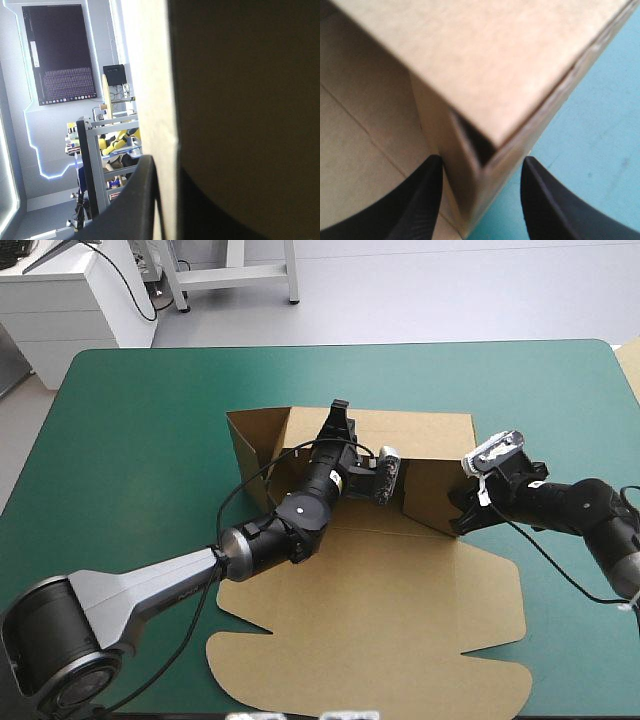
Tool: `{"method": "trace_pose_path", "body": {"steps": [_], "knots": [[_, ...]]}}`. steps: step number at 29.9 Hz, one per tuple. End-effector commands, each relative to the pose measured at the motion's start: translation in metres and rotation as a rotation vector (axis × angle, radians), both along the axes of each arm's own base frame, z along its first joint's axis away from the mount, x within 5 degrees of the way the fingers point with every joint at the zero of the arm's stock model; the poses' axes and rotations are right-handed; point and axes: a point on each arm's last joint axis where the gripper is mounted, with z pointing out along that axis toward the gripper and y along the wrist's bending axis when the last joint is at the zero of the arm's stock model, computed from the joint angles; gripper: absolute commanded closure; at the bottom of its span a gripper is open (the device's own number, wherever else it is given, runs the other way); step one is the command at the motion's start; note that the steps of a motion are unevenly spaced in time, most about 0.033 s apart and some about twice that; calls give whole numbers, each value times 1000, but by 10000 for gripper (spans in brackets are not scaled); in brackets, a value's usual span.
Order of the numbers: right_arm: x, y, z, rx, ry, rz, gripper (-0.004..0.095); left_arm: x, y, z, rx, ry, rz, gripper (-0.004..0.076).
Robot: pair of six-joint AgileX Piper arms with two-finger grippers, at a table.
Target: Fold the box
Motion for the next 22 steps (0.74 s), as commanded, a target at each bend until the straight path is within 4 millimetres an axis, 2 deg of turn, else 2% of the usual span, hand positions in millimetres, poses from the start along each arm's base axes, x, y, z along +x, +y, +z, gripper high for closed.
{"method": "trace_pose_path", "body": {"steps": [1,3,5,8,12,19,22], "knots": [[14,-2,13,92,-94,-88,452,-8,-6,-11,-53,100,-33,731],[17,-1,10,103,-103,-77,480,-8,-6,-11,-53,100,-33,731],[20,0,9,119,-110,-73,588,-8,-6,-11,-60,103,-29,731],[23,2,8,171,-101,-95,902,-8,-6,-11,-123,119,4,731],[25,8,9,188,-120,-106,906,-7,-7,-7,-185,96,13,731],[26,34,11,126,-200,-95,906,-6,-8,-3,-172,42,-16,731],[27,34,12,147,-196,-130,907,-6,-9,-3,-193,52,-12,728]]}}
